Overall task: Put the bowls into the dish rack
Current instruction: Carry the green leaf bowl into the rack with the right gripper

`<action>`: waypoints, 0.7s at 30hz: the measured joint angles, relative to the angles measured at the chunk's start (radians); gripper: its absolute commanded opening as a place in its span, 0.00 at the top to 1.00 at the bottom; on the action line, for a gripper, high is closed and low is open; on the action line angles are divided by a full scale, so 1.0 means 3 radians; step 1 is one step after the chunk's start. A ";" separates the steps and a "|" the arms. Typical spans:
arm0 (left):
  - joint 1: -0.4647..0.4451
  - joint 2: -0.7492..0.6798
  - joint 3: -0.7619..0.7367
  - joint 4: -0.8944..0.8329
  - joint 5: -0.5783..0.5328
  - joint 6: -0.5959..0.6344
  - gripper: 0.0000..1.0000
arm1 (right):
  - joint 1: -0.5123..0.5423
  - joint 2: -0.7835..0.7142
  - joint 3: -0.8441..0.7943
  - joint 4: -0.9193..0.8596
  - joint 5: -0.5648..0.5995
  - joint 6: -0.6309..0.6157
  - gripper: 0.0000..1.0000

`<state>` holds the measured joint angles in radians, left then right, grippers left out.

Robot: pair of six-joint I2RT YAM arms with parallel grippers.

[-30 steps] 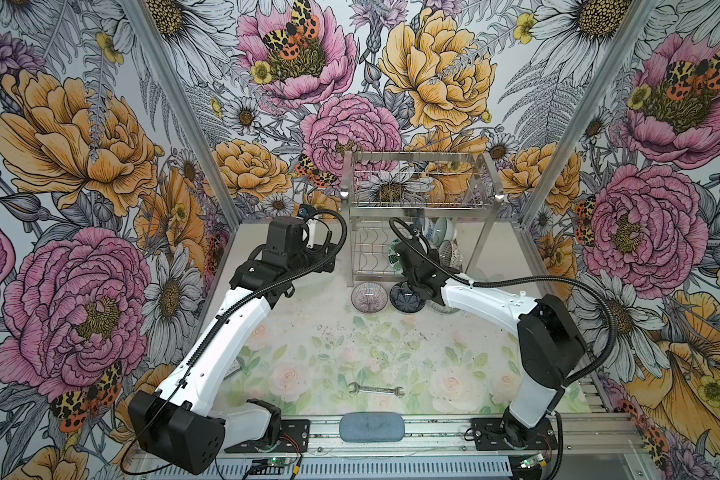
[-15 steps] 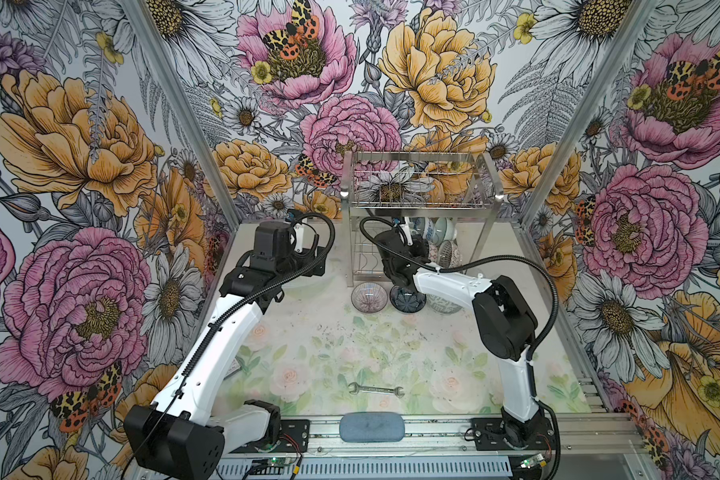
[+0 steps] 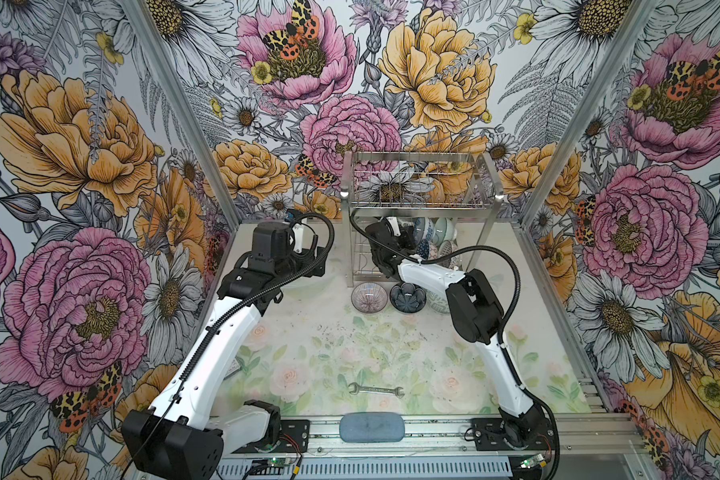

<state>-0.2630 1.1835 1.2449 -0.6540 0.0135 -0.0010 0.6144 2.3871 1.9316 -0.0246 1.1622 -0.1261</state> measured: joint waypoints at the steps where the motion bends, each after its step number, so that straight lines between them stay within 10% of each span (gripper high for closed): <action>1: 0.0000 -0.0005 0.0000 0.0000 0.0000 0.0000 0.01 | -0.0015 0.0055 0.0079 0.0000 0.0015 -0.0028 1.00; 21: 0.0000 -0.0037 -0.0014 0.0000 -0.0001 0.0000 0.01 | -0.0220 0.0781 0.1025 -0.0093 0.0085 -0.0446 1.00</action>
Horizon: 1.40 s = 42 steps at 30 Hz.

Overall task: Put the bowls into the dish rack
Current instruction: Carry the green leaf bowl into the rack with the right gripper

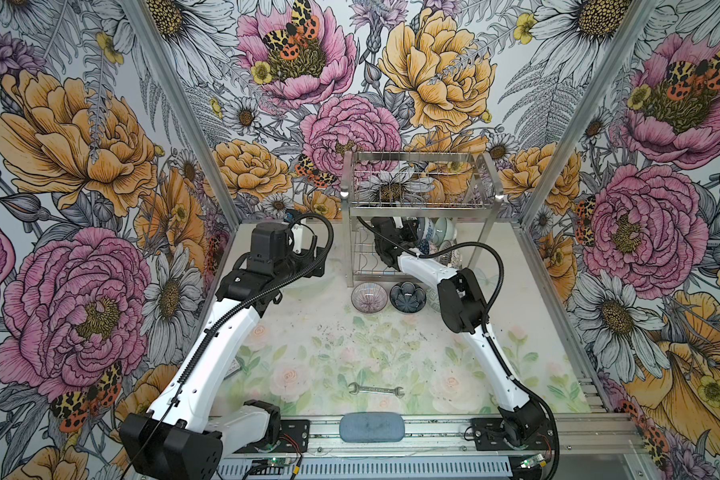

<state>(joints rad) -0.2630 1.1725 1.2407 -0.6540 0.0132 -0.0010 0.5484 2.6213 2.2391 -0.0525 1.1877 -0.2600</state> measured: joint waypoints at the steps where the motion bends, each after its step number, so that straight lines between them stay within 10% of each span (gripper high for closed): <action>1: 0.0000 0.0000 -0.0001 0.0000 0.0000 0.0000 0.01 | 0.0000 0.0005 0.0013 -0.0008 0.0001 -0.0009 1.00; 29: 0.0000 -0.0001 -0.0017 0.0000 -0.0001 0.0001 0.01 | 0.0011 0.0277 0.0460 -0.0209 -0.0148 -0.0098 0.73; 42: 0.0000 -0.0006 -0.0017 0.0000 -0.0001 0.0001 0.01 | 0.0083 -0.0017 0.0025 -0.0347 -0.0459 -0.0032 0.23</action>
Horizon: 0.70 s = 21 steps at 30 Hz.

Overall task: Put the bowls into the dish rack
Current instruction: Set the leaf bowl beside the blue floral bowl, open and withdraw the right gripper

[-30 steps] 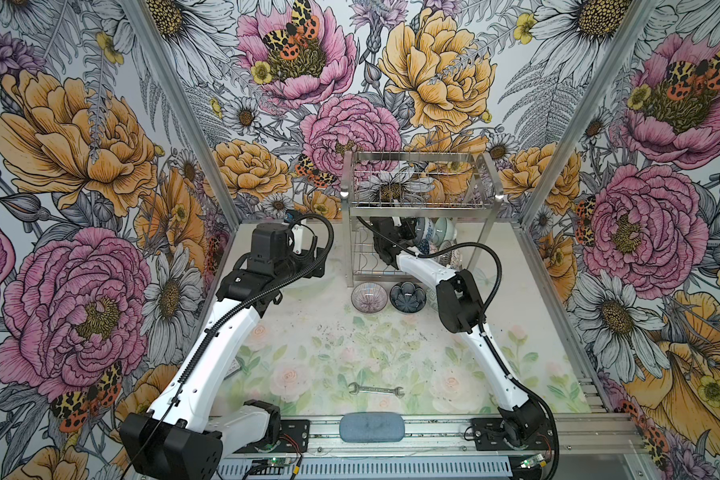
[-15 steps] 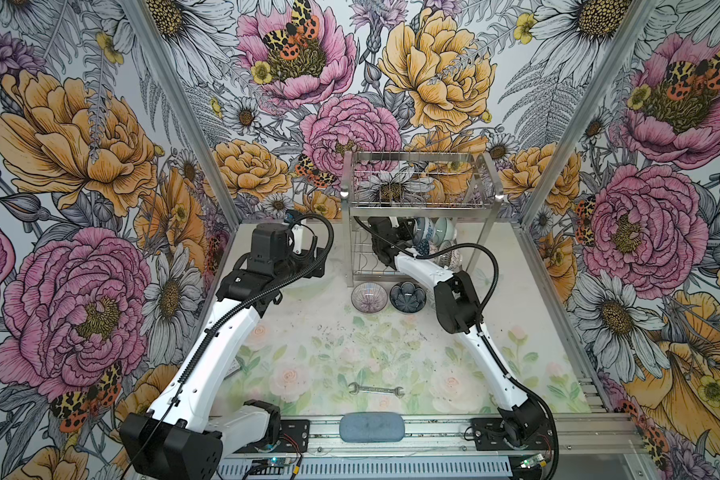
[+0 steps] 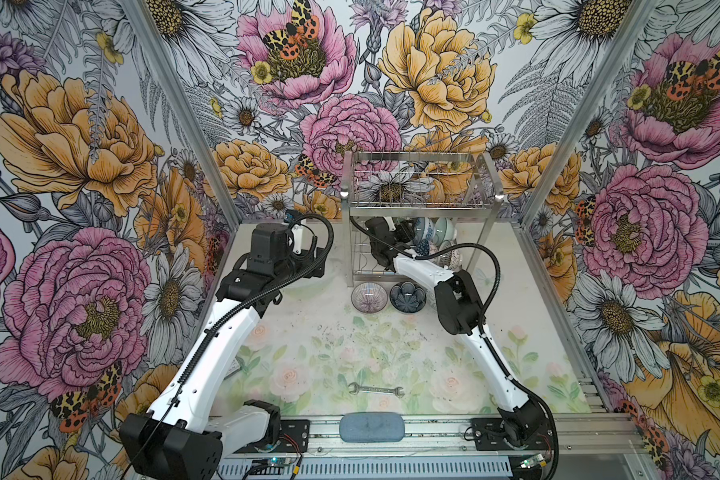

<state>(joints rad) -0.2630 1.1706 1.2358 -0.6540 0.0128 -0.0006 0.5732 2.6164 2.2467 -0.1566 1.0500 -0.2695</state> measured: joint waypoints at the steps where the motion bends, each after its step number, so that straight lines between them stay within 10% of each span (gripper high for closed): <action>1: 0.0000 0.0000 0.0000 0.0000 0.0000 0.0000 0.01 | 0.0010 -0.0072 -0.0089 -0.0015 -0.0053 0.0005 0.18; 21: 0.0043 0.0064 0.0000 0.0000 0.0011 0.0000 0.01 | 0.0247 -0.1868 -0.2431 0.0421 -0.1021 0.0314 0.00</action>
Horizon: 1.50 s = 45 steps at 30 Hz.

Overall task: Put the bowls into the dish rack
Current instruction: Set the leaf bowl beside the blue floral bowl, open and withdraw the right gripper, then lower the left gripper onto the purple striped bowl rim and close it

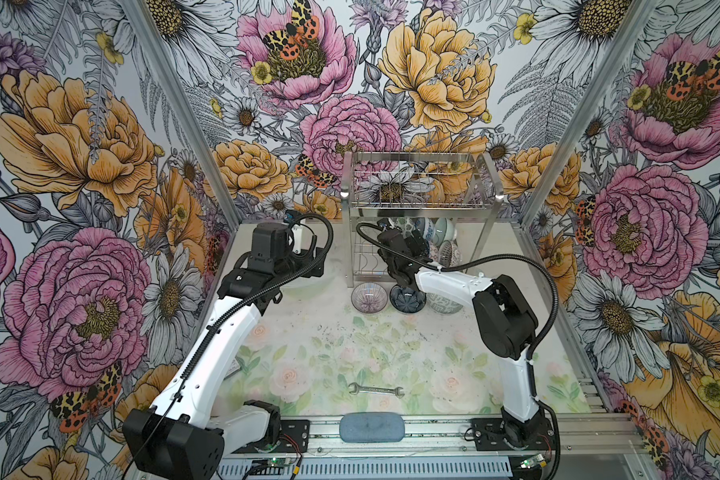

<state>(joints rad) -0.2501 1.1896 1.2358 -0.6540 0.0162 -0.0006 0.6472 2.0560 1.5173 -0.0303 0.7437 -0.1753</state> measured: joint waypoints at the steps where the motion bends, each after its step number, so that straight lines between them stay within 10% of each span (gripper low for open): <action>1: 0.0000 0.0004 0.0000 0.0000 0.0004 0.0000 0.01 | 0.0013 -0.0056 -0.0084 0.0033 -0.0017 -0.0001 0.00; 28: -0.0680 0.0913 -0.0895 0.0627 0.0100 -0.1031 0.03 | -0.0158 -0.2578 -0.1864 -0.0342 -0.1170 0.0795 0.00; 45: -0.0743 0.1944 -0.0587 0.0998 0.0239 -0.1214 0.54 | -0.0272 -0.2508 -0.1886 -0.0460 -0.1330 0.0870 0.00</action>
<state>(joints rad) -0.4728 1.7729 1.0595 -0.3546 0.0879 -0.3649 0.5655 1.3037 0.9516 -0.1684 0.3447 0.0856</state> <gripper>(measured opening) 0.524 0.997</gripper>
